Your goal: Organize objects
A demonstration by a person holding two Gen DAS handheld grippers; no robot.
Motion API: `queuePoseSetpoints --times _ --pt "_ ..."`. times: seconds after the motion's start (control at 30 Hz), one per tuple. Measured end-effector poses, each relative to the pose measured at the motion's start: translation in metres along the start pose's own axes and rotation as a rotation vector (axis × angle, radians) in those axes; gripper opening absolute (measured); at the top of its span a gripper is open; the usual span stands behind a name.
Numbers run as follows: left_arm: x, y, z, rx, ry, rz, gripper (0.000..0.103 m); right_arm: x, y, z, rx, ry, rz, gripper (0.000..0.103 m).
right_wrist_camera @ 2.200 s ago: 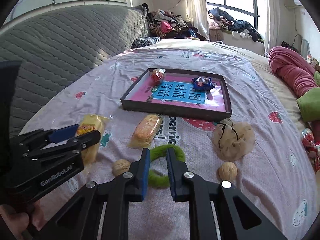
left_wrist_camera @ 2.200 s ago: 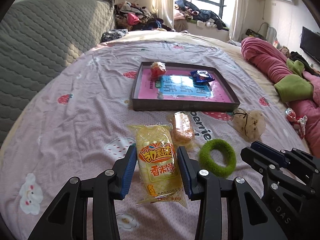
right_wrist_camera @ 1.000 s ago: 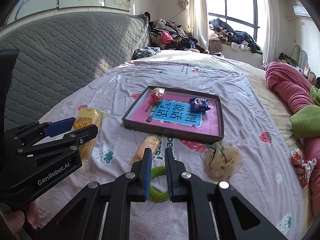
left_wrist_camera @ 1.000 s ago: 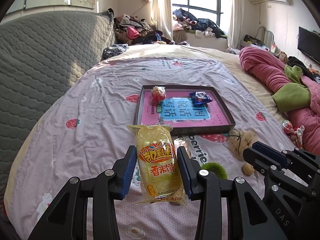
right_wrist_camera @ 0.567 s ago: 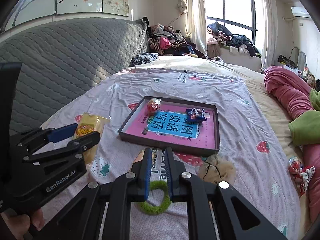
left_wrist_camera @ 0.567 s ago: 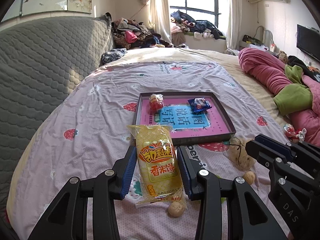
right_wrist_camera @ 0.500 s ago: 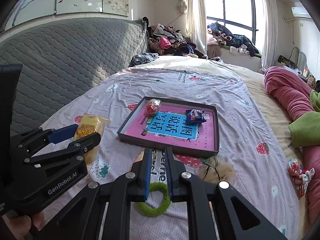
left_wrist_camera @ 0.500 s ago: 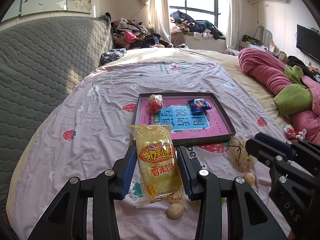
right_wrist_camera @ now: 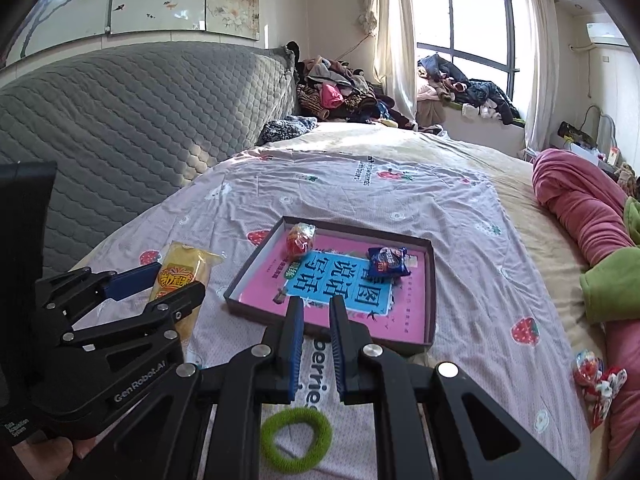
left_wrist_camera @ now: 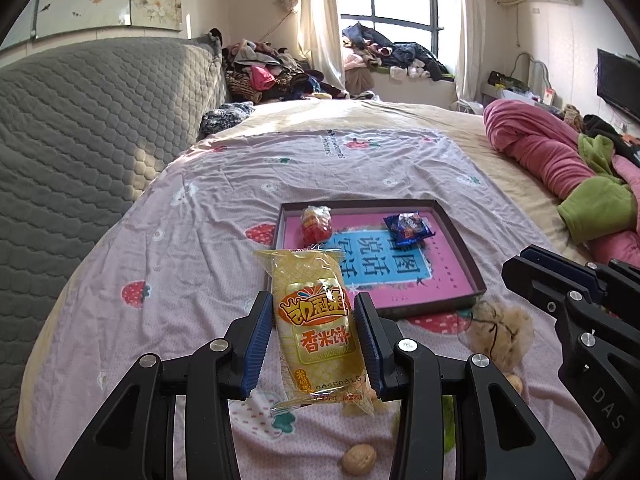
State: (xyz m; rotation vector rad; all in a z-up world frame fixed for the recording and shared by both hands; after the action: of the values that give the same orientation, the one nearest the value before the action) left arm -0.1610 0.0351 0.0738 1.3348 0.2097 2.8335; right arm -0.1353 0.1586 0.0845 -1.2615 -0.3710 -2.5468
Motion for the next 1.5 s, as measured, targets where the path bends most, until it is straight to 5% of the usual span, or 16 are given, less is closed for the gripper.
queuePoseSetpoints --times 0.87,1.5 --pt "0.052 -0.02 -0.052 0.003 -0.013 -0.004 0.043 0.044 -0.042 -0.02 -0.023 -0.073 -0.031 0.014" --pt "0.069 -0.034 -0.122 0.012 -0.002 -0.021 0.043 0.04 -0.069 -0.091 0.007 -0.04 -0.081 0.014"
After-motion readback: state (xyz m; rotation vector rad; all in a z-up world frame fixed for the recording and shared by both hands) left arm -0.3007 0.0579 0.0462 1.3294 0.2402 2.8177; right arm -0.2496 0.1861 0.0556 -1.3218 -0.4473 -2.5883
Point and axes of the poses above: each gripper's, at about its wrist camera, not at the fingertips, and z roughly against the way its jaws point, y to its left, x to its top, the point moved 4 cm from there along -z, roughly the way its jaws point, and after that the axes turned 8 degrees about x, right-handed, at the moved point
